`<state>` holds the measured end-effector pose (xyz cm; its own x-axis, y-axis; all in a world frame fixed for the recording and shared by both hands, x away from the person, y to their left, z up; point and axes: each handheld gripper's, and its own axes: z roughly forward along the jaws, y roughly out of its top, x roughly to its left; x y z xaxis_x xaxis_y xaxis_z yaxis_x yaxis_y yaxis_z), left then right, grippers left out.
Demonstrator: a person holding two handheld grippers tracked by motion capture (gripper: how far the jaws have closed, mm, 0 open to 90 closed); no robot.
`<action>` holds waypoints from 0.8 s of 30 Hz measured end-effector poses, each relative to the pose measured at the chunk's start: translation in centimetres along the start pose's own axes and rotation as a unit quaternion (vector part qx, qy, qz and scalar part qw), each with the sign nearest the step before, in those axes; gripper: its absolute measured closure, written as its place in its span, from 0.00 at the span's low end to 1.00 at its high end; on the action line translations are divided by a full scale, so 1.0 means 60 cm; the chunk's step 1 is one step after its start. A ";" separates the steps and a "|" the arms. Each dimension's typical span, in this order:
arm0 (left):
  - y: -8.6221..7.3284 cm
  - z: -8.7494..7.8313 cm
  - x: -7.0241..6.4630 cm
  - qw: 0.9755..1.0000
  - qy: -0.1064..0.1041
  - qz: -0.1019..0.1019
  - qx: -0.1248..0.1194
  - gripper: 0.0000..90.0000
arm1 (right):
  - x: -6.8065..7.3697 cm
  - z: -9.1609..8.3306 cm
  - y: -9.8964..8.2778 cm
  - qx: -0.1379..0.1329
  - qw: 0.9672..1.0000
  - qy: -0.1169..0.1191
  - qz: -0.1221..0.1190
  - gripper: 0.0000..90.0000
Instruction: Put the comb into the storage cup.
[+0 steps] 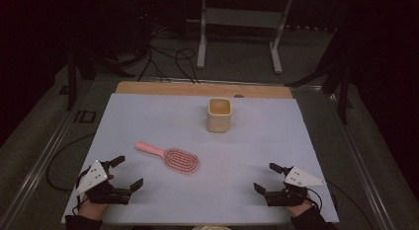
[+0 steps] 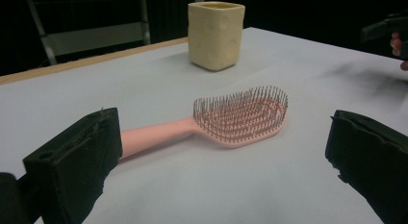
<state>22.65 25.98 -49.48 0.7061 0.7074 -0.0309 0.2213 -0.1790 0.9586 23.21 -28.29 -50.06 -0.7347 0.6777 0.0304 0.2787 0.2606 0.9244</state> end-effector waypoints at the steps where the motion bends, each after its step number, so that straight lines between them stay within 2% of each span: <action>1: 0.000 0.000 0.000 1.000 0.000 0.000 0.000 0.00 | 0.000 0.000 0.000 0.000 1.000 0.000 0.000 0.09; 8: 0.000 0.000 -0.003 1.000 0.000 0.003 0.007 0.00 | -0.003 -0.001 0.000 -0.006 1.000 -0.002 -0.001 0.09; 13: 0.001 -0.002 -0.002 1.000 0.002 -0.006 0.011 0.00 | 0.001 0.000 0.002 -0.006 1.000 0.000 -0.006 0.10; 16: 0.001 -0.003 -0.004 1.000 0.008 0.000 0.016 0.00 | 0.002 0.002 0.001 -0.003 1.000 0.000 -0.008 0.10; 24: 0.009 -0.001 -0.007 1.000 -0.010 0.004 0.023 0.00 | 0.004 -0.001 0.003 -0.009 1.000 -0.004 -0.007 0.10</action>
<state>22.41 25.62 -48.94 0.7210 0.6923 -0.0303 0.2472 -0.2160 0.9446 23.01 -28.13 -49.87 -0.7333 0.6797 0.0143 0.2575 0.2582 0.9311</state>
